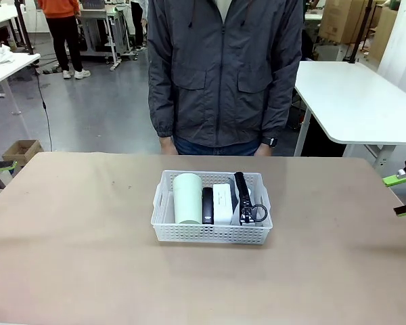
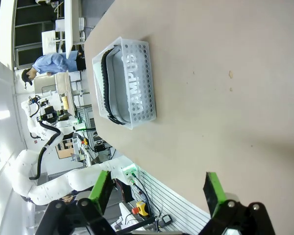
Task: Efficiently arrange items inside the basket to fit them all.
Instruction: Pick up the Reusable plastic cup and place it inside the Organizing basket.
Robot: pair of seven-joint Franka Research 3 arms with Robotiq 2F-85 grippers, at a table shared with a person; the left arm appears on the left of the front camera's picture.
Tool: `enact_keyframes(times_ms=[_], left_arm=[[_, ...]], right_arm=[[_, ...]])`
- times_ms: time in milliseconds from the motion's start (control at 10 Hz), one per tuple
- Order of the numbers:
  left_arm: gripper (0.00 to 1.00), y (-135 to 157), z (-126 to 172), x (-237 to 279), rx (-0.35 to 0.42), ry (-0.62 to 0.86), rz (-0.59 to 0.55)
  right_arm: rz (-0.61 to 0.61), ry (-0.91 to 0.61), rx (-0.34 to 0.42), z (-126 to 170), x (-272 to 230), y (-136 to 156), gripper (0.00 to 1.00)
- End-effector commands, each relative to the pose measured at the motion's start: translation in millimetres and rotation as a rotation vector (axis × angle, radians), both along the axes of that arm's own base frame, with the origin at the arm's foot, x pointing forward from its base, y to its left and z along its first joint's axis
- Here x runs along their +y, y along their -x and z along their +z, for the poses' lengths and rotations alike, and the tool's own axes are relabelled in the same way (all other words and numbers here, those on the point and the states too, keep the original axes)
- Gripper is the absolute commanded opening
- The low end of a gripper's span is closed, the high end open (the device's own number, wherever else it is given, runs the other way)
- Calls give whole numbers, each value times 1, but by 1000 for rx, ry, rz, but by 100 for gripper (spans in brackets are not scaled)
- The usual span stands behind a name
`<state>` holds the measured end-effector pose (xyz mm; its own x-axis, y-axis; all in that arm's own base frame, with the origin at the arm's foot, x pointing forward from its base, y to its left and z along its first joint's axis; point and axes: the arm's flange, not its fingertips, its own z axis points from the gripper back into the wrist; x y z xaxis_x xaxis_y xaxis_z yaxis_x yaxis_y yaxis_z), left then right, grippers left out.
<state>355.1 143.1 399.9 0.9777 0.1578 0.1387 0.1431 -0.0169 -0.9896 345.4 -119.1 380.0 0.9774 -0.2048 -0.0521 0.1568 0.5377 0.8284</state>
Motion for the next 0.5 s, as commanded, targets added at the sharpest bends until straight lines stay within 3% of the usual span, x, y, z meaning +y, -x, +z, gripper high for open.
enact_keyframes(times_ms=[0,400], left_arm=[[98,7,4,-7,4,-5,16],[98,7,4,-7,4,-5,16]], right_arm=[[3,-9,-9,2,-1,0,100],[3,-9,-9,2,-1,0,100]])
